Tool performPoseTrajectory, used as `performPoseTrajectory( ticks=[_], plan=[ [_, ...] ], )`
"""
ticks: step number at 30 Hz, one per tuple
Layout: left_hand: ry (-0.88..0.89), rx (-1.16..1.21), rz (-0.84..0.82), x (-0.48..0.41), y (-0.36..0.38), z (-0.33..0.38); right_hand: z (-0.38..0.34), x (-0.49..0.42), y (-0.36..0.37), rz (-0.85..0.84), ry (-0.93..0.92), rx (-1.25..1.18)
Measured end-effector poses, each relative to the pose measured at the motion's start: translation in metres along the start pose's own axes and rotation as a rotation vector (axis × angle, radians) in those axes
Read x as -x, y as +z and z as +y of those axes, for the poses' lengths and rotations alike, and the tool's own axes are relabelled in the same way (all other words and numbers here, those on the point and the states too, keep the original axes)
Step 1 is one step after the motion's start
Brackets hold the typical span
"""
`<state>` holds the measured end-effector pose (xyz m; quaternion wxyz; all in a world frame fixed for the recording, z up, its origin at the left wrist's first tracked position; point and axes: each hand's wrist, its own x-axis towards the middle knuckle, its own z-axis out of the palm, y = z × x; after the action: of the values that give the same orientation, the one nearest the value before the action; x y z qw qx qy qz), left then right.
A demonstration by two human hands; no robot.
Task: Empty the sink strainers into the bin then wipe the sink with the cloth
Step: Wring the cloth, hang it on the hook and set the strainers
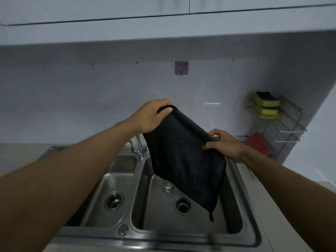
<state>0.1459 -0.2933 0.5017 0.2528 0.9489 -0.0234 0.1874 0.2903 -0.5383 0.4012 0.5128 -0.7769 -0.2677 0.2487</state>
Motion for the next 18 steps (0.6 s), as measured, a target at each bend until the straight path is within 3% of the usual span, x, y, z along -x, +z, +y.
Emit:
performPoseTrajectory(
  ticks=[7, 12, 18],
  plan=[
    [-0.068, 0.04, 0.022, 0.014, -0.002, -0.003, -0.023, 0.002, 0.007, -0.306, 0.211, -0.244],
    [-0.116, 0.067, 0.006, 0.028, -0.008, -0.014, -0.036, 0.0, 0.012, -0.172, 0.167, -0.497],
    [-0.195, 0.144, 0.008, 0.035, -0.012, -0.04, -0.063, 0.001, 0.027, -0.021, 0.006, -0.447]
  ],
)
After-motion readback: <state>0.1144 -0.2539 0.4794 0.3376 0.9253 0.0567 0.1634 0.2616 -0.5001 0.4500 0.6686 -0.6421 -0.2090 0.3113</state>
